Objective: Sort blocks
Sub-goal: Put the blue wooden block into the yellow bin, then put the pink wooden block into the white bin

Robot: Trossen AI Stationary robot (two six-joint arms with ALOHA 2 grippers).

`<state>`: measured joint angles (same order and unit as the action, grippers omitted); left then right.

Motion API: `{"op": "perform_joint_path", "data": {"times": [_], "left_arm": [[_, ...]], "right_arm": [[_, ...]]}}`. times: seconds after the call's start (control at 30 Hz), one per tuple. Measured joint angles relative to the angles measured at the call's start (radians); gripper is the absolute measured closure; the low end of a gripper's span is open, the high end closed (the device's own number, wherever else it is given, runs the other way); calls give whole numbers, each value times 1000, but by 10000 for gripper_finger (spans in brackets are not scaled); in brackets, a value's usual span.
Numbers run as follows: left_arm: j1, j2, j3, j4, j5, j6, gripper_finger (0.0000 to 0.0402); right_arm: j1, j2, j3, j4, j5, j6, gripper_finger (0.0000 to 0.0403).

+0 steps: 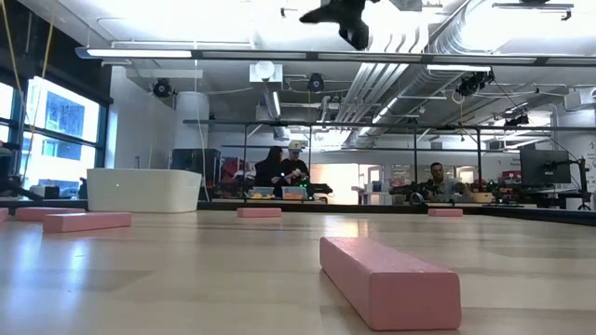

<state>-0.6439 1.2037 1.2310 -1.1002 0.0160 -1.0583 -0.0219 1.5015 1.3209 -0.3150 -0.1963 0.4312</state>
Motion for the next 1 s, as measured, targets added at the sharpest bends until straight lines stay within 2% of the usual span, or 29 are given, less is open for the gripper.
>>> {"op": "perform_joint_path", "data": {"times": [0.1,0.2,0.33,0.47,0.63,0.8,0.9,1.0], "left_arm": [[-142,-14,-109,123,-39,-142,351],[-267,-13,-179,188,-54,-241,350],[-394,-12,-232,185,-55,-361,346],[-463,-12,-256,183,-57,-429,318],[-477,-13,-256,186,-54,-415,248],[-456,-13,-256,184,-69,-418,187],[-401,-13,-256,175,-109,-407,165],[-269,-12,-256,165,-153,-398,156]], "right_arm": [[57,0,0,31,25,91,202],[125,0,0,48,109,195,202],[215,0,0,64,240,312,202],[289,0,0,65,338,367,202],[344,-1,0,65,398,377,202],[371,-1,0,65,399,377,202],[386,-1,0,65,393,375,202],[398,-1,0,65,388,354,202]]}}
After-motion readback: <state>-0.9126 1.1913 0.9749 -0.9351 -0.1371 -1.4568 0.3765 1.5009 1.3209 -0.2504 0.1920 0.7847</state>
